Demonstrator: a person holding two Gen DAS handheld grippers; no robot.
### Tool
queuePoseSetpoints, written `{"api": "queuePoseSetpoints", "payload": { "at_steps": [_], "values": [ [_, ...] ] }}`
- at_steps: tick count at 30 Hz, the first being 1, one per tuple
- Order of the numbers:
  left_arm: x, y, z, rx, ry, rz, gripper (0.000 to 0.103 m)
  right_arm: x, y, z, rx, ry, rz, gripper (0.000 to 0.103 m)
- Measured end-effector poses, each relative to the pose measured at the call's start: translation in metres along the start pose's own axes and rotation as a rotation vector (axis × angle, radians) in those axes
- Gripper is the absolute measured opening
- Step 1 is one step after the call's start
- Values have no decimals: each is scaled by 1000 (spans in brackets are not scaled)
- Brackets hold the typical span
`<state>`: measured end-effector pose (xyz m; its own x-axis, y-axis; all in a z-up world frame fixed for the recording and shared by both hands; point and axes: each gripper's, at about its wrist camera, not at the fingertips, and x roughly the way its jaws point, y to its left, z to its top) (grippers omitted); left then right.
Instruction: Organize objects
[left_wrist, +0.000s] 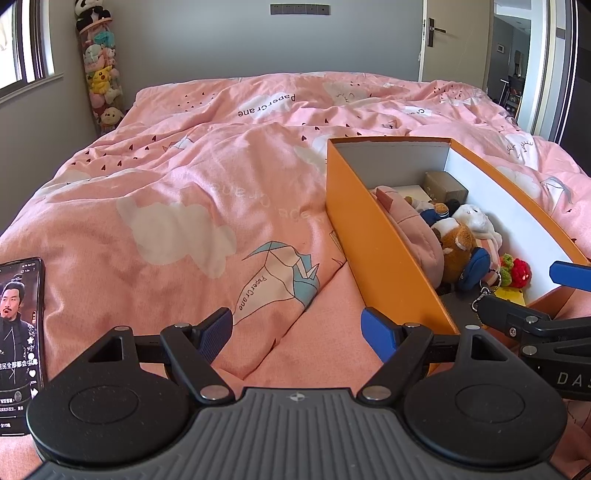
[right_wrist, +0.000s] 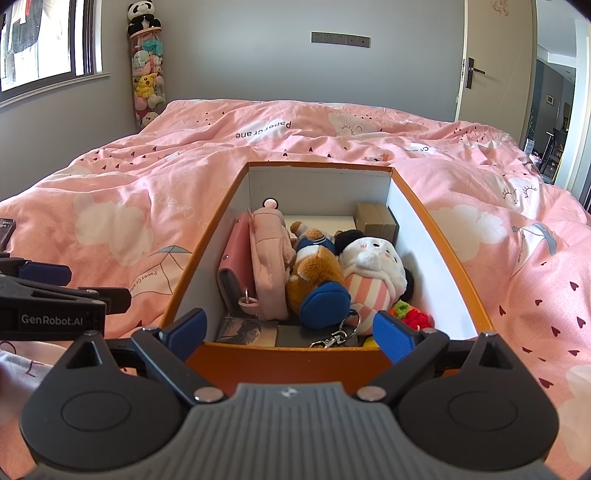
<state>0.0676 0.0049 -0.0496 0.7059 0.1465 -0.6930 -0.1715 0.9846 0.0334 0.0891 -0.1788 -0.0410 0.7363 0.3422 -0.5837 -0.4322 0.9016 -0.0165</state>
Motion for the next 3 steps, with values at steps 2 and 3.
{"api": "queuePoseSetpoints", "payload": {
  "at_steps": [2, 3],
  "values": [
    [0, 0, 0, -1, 2, -1, 93, 0, 0, 0, 0, 0, 0, 97],
    [0, 0, 0, -2, 2, -2, 93, 0, 0, 0, 0, 0, 0, 97]
  ]
}}
